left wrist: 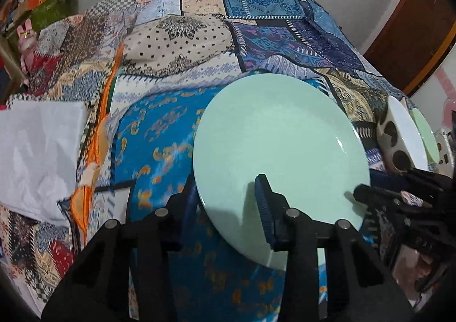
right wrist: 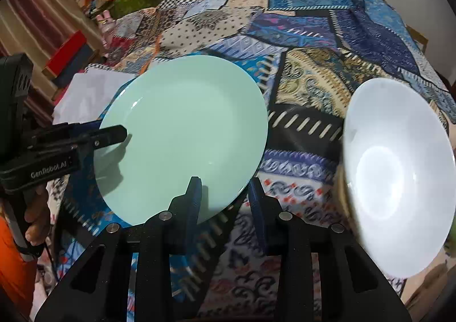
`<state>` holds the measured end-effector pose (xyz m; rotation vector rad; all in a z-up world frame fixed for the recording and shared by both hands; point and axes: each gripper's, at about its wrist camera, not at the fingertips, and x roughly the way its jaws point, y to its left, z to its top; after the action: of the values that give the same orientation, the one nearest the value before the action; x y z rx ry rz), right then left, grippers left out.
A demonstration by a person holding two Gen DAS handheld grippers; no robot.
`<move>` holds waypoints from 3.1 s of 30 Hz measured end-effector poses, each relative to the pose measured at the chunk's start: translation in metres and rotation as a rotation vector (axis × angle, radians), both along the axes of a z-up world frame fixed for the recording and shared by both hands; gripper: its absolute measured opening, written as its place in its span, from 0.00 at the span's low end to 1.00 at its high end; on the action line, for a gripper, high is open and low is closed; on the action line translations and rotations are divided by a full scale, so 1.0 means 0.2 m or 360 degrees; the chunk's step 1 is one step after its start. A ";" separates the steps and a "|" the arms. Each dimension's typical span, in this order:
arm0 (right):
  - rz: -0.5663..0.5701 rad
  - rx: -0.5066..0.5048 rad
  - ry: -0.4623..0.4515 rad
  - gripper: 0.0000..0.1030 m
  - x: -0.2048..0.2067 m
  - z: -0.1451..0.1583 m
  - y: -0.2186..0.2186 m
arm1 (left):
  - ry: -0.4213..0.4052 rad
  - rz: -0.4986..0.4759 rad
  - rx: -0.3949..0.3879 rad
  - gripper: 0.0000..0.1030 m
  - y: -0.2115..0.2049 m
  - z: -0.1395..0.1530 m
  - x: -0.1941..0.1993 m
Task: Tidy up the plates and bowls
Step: 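Grasp the mint green plate rim with the right gripper, then carry the mint green plate toward the stacked white plate, then lower the mint green plate onto the white plate and open the right gripper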
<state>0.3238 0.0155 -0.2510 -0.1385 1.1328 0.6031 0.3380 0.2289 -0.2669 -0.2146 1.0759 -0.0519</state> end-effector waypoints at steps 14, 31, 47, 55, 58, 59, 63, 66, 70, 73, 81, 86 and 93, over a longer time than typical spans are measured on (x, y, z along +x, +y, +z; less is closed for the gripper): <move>0.0174 0.0038 0.0098 0.30 -0.17 -0.01 0.05 | 0.0091 -0.0001 0.0090 0.38 -0.02 0.04 -0.49; 0.0159 0.0036 0.0065 0.29 -0.10 -0.04 0.11 | 0.0051 0.0087 0.0063 0.41 -0.03 0.01 -0.47; 0.0119 0.0145 -0.0055 0.27 -0.29 0.17 -0.06 | -0.0021 0.0105 0.0022 0.41 -0.13 0.20 -0.63; 0.0077 0.0220 -0.0105 0.27 -0.39 0.29 -0.19 | -0.0094 0.0073 0.0030 0.41 -0.25 0.36 -0.75; 0.0063 0.0246 -0.0127 0.27 -0.44 0.34 -0.25 | -0.0124 0.0059 0.0040 0.41 -0.30 0.42 -0.79; 0.0058 0.0251 -0.0136 0.27 -0.45 0.35 -0.27 | -0.0132 0.0053 0.0042 0.41 -0.32 0.44 -0.80; 0.0038 0.0273 -0.0171 0.27 -0.51 0.40 -0.35 | -0.0162 0.0030 0.0056 0.41 -0.40 0.50 -0.85; 0.0024 0.0286 -0.0191 0.27 -0.55 0.43 -0.40 | -0.0181 0.0012 0.0068 0.41 -0.45 0.54 -0.89; 0.0002 0.0301 -0.0212 0.27 -0.60 0.45 -0.48 | -0.0202 -0.0011 0.0075 0.41 -0.53 0.58 -0.93; -0.0017 0.0312 -0.0217 0.27 -0.63 0.46 -0.54 | -0.0209 -0.0031 0.0079 0.41 -0.59 0.60 -0.96; -0.0070 0.0328 -0.0218 0.27 -0.69 0.45 -0.68 | -0.0211 -0.0082 0.0092 0.41 -0.73 0.62 -1.02; -0.0109 0.0326 -0.0207 0.27 -0.72 0.43 -0.76 | -0.0200 -0.0115 0.0085 0.41 -0.81 0.59 -1.03; -0.0150 0.0317 -0.0163 0.27 -0.75 0.36 -0.83 | -0.0150 -0.0155 0.0072 0.41 -0.89 0.52 -1.02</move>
<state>0.1745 -0.1503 -0.1787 0.0544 0.9693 0.6145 0.1336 0.0515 -0.1625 -0.1178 0.9918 -0.1236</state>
